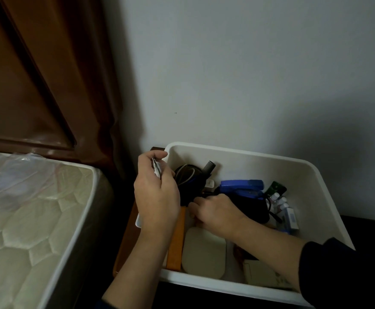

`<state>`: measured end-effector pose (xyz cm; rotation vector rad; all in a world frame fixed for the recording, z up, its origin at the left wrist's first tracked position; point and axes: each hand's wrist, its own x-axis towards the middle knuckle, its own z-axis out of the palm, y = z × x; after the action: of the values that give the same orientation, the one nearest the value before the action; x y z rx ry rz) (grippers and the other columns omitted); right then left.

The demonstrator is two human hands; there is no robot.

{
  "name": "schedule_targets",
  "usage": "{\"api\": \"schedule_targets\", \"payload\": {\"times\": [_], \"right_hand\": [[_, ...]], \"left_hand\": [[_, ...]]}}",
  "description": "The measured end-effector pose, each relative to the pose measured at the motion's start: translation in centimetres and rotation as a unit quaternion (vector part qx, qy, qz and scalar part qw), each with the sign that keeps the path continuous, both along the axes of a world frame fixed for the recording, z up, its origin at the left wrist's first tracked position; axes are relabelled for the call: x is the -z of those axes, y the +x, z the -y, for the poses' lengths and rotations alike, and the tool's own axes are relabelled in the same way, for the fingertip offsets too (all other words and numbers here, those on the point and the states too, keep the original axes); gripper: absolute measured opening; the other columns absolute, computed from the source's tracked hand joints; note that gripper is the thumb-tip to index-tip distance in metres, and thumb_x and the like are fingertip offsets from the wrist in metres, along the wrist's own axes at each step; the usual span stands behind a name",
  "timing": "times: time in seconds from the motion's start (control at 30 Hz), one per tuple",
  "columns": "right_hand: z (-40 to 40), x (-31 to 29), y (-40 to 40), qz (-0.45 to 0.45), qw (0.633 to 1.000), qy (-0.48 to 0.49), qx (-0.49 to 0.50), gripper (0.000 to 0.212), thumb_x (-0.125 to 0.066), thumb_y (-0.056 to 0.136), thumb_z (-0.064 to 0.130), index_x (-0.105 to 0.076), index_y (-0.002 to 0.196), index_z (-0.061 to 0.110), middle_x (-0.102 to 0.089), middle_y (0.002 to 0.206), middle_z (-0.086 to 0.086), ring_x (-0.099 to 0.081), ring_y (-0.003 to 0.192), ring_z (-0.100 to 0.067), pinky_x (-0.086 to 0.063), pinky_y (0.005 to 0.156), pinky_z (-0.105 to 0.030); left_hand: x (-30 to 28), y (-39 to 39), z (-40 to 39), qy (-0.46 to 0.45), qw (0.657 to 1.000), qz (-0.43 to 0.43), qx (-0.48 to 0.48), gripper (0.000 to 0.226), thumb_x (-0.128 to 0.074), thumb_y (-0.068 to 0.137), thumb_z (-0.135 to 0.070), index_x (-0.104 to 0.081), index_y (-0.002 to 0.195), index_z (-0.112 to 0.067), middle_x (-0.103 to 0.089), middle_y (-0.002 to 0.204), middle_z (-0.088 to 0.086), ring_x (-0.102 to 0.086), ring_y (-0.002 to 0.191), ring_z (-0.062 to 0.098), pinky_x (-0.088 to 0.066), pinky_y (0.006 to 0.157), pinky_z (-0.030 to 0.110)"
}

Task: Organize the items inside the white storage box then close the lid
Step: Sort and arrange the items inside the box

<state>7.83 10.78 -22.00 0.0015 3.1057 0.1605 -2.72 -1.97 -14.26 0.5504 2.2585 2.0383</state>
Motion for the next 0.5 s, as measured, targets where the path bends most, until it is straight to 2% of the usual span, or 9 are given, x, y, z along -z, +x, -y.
{"api": "schedule_targets", "payload": {"times": [0.13, 0.23, 0.37, 0.5], "right_hand": [[0.0, 0.8, -0.1, 0.033, 0.999, -0.027, 0.008, 0.021, -0.059, 0.104, 0.024, -0.069, 0.122, 0.025, -0.064, 0.113, 0.003, -0.068, 0.093, -0.017, -0.051, 0.069, -0.029], [0.1, 0.5, -0.3, 0.036, 0.997, -0.040, 0.049, 0.022, -0.057, 0.103, 0.026, -0.070, 0.121, 0.028, -0.063, 0.120, 0.006, -0.068, 0.101, -0.017, -0.053, 0.075, -0.030], [-0.5, -1.5, 0.1, -0.015, 0.974, -0.106, 0.199, 0.020, -0.059, 0.094, 0.026, -0.072, 0.109, 0.028, -0.068, 0.110, 0.009, -0.070, 0.097, -0.020, -0.059, 0.077, -0.037], [-2.3, -3.5, 2.2, 0.012, 0.931, -0.172, 0.323, 0.017, -0.066, 0.093, 0.025, -0.076, 0.102, 0.036, -0.075, 0.096, 0.014, -0.071, 0.090, -0.008, -0.060, 0.080, -0.030]], "left_hand": [[0.0, 0.1, 0.0, -0.006, 1.000, 0.004, 0.006, 0.021, -0.046, 0.099, -0.031, -0.060, 0.114, -0.034, -0.068, 0.087, -0.014, -0.067, 0.071, 0.007, -0.050, 0.056, 0.015], [-0.1, 0.1, 0.1, -0.004, 1.000, 0.007, 0.004, 0.020, -0.046, 0.099, -0.028, -0.059, 0.113, -0.034, -0.069, 0.087, -0.015, -0.067, 0.071, 0.007, -0.051, 0.056, 0.016], [-0.1, 0.1, 0.1, -0.007, 1.000, 0.009, 0.007, 0.019, -0.047, 0.100, -0.027, -0.059, 0.113, -0.035, -0.069, 0.089, -0.016, -0.067, 0.071, 0.006, -0.049, 0.054, 0.014], [-0.1, 0.1, 0.2, -0.019, 1.000, 0.005, 0.013, 0.021, -0.046, 0.098, -0.029, -0.059, 0.114, -0.036, -0.068, 0.086, -0.014, -0.067, 0.070, 0.006, -0.047, 0.053, 0.012]]}}
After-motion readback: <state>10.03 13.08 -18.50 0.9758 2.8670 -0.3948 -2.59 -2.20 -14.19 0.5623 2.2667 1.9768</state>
